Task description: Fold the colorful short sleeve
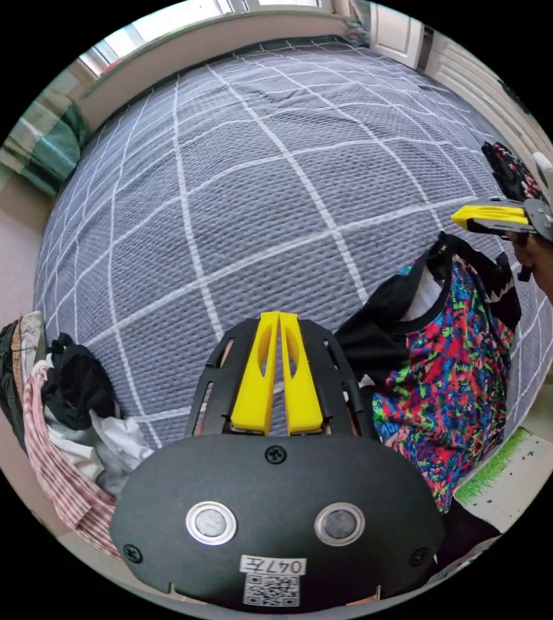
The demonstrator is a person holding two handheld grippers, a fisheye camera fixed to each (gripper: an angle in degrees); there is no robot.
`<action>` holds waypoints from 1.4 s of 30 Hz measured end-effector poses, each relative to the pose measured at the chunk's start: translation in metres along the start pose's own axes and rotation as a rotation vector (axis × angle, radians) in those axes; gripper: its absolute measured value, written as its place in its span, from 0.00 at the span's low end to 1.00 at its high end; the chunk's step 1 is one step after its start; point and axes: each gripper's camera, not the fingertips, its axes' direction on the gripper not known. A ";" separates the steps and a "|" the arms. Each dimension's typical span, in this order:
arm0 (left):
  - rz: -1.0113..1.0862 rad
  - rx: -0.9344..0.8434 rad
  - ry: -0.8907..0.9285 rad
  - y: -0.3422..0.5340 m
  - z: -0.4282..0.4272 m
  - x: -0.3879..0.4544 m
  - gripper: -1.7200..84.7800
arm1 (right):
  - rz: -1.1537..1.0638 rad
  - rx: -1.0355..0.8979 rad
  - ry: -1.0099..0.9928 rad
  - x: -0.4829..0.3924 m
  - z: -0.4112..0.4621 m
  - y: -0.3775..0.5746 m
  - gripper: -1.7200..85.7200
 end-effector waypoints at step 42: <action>-0.396 0.032 0.182 0.329 0.016 0.004 0.02 | -0.601 -0.062 -0.149 -0.228 0.040 -0.064 0.07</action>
